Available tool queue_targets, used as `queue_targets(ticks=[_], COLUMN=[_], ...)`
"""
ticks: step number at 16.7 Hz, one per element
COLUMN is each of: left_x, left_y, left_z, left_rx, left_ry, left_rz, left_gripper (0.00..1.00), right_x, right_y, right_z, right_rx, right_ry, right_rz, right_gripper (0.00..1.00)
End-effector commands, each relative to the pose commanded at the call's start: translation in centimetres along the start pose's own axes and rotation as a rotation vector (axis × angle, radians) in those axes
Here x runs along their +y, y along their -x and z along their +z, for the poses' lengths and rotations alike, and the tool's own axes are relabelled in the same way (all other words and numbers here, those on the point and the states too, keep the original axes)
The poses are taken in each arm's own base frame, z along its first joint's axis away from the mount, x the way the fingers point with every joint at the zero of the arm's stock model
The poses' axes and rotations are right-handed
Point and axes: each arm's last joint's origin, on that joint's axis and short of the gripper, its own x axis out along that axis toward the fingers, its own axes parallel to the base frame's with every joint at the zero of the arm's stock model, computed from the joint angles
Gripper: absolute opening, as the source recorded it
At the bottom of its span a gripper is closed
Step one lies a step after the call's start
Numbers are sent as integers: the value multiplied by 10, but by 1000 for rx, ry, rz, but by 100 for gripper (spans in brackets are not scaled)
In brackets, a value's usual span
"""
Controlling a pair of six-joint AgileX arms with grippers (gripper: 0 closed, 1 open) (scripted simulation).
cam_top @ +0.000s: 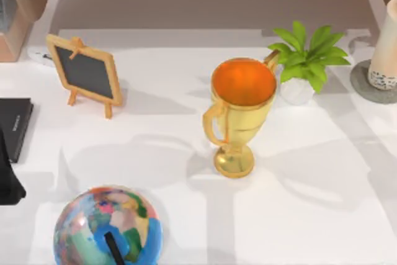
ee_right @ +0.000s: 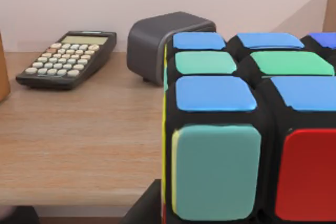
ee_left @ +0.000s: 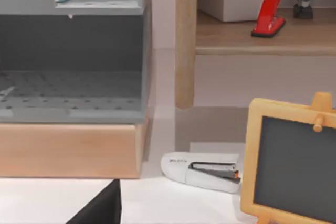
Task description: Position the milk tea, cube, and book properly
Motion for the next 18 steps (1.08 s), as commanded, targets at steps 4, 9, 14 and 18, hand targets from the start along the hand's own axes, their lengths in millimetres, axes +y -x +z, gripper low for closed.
queue_targets(ticks=[4, 9, 14, 18], left_x=[0, 0, 0, 0], left_y=[0, 0, 0, 0], left_z=[0, 0, 0, 0], left_rx=[0, 0, 0, 0], left_ry=[0, 0, 0, 0], left_rz=[0, 0, 0, 0], left_gripper=[100, 100, 100, 100], right_x=[0, -1, -1, 1], right_y=[-3, -38, -81, -100], right_z=[5, 17, 16, 0], right_rx=[-10, -41, -45, 0], right_ry=[-7, -14, -13, 0], right_rz=[4, -1, 0, 0], right_gripper=[0, 0, 0, 0])
